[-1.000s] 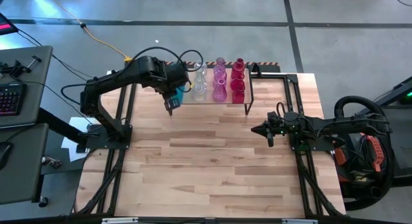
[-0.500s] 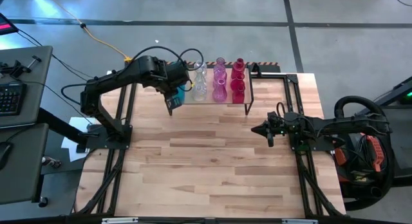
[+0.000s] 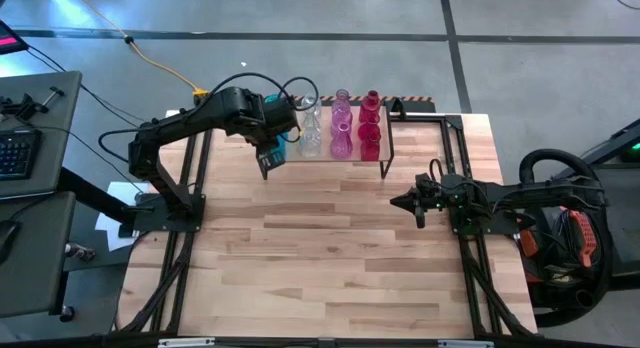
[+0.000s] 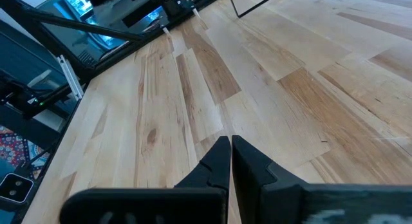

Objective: Sort vases onto shelf
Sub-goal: Put the blue vase on the shelf aligned with the other blue vase

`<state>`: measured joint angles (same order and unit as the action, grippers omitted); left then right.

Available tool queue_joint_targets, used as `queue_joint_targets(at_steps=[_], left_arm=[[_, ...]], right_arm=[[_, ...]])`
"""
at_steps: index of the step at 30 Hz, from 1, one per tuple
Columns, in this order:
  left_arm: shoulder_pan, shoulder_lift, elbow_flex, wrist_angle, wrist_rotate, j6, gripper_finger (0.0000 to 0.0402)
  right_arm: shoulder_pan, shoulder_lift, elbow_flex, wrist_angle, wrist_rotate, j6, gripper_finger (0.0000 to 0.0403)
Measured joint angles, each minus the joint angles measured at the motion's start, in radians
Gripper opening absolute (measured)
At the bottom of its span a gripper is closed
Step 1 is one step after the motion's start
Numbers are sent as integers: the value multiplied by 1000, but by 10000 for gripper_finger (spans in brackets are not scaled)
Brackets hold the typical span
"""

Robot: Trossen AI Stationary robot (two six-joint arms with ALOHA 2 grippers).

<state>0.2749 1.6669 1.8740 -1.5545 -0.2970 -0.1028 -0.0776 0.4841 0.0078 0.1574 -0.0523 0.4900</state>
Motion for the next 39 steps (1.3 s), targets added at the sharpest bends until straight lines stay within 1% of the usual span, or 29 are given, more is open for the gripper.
queue_joint_targets(at_steps=[11, 17, 28, 39], left_arm=[[0, 0, 0, 16, 4, 20, 100], [0, -1, 0, 19, -2, 29, 111], [0, -2, 0, 45, -14, 33, 113], [0, -2, 0, 84, -31, -4, 113]], right_arm=[[0, 0, 0, 0, 0, 0, 0], [0, 0, 0, 0, 0, 0, 0], [0, 0, 0, 0, 0, 0, 0], [0, 0, 0, 0, 0, 0, 0]])
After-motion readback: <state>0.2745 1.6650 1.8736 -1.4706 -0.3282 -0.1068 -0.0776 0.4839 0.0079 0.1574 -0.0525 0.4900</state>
